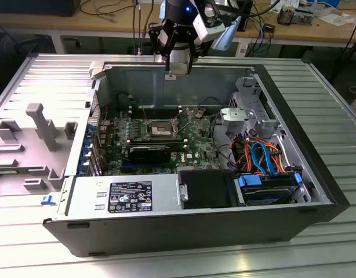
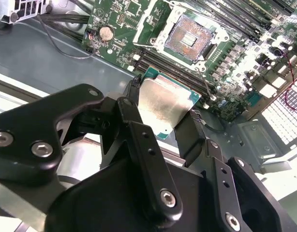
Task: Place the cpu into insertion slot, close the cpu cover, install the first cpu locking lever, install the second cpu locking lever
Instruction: 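Place the cpu into insertion slot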
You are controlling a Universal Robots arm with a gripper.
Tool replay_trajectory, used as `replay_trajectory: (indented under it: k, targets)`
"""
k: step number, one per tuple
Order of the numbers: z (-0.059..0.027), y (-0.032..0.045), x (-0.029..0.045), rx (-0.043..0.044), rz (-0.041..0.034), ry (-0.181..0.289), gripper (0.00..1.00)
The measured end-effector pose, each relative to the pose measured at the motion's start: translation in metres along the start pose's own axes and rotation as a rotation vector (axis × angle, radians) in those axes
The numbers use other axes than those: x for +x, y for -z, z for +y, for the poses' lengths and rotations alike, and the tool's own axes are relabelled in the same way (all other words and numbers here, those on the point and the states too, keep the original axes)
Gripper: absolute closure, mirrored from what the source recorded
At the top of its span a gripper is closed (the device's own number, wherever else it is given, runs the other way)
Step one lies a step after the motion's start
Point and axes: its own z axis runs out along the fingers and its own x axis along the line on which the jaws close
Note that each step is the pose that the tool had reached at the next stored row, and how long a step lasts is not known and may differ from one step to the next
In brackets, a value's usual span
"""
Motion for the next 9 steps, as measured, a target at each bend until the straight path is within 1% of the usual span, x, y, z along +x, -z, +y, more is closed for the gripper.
replay_trajectory:
  k: [7,9]
  targets:
    - [-0.0003,-0.0012,0.0007,0.0001,0.0000,0.000,0.46]
    - [-0.0010,-0.0016,0.0019,0.0000,0.0000,0.000,0.46]
